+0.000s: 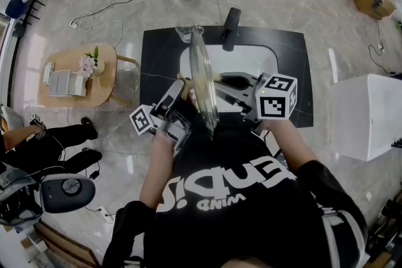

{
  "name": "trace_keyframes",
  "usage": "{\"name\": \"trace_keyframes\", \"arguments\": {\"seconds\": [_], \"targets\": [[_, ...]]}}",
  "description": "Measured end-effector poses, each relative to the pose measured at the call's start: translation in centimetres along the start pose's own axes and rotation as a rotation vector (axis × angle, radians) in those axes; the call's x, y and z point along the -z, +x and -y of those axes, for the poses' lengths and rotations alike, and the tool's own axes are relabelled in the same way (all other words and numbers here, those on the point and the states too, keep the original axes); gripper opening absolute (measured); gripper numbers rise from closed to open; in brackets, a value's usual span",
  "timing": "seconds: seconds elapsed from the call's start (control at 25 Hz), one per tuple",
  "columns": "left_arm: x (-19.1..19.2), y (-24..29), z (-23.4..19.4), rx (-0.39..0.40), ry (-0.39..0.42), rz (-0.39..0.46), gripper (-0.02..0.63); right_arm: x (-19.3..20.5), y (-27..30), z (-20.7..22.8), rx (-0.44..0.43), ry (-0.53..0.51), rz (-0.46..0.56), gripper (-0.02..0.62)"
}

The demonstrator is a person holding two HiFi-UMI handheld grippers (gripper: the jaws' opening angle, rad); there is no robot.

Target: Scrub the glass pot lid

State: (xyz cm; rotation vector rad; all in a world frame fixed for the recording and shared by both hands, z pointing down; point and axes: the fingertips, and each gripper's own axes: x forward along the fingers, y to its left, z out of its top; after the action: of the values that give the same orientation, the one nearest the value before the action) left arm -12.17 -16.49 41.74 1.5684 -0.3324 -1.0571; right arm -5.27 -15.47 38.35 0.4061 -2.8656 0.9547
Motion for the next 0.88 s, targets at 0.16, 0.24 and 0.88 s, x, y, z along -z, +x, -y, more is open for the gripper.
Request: {"name": "trace_keyframes", "arguments": {"seconds": [0.16,0.24,0.88], "targets": [[0.4,0.3,0.4,0.010,-0.001,-0.016,0.178,0.5,0.8,1.4,0.020,0.046,0.006,0.058],[0.4,0.4,0.5,0.014,0.000,-0.025,0.178,1.1,1.1,2.2,0.039,0.058,-0.004,0.058],[0.7,0.6,0.9,0.039,-0.016,-0.040,0.178,7.1,3.2,7.8,0.127,0.204,-0.102,0.058]]}}
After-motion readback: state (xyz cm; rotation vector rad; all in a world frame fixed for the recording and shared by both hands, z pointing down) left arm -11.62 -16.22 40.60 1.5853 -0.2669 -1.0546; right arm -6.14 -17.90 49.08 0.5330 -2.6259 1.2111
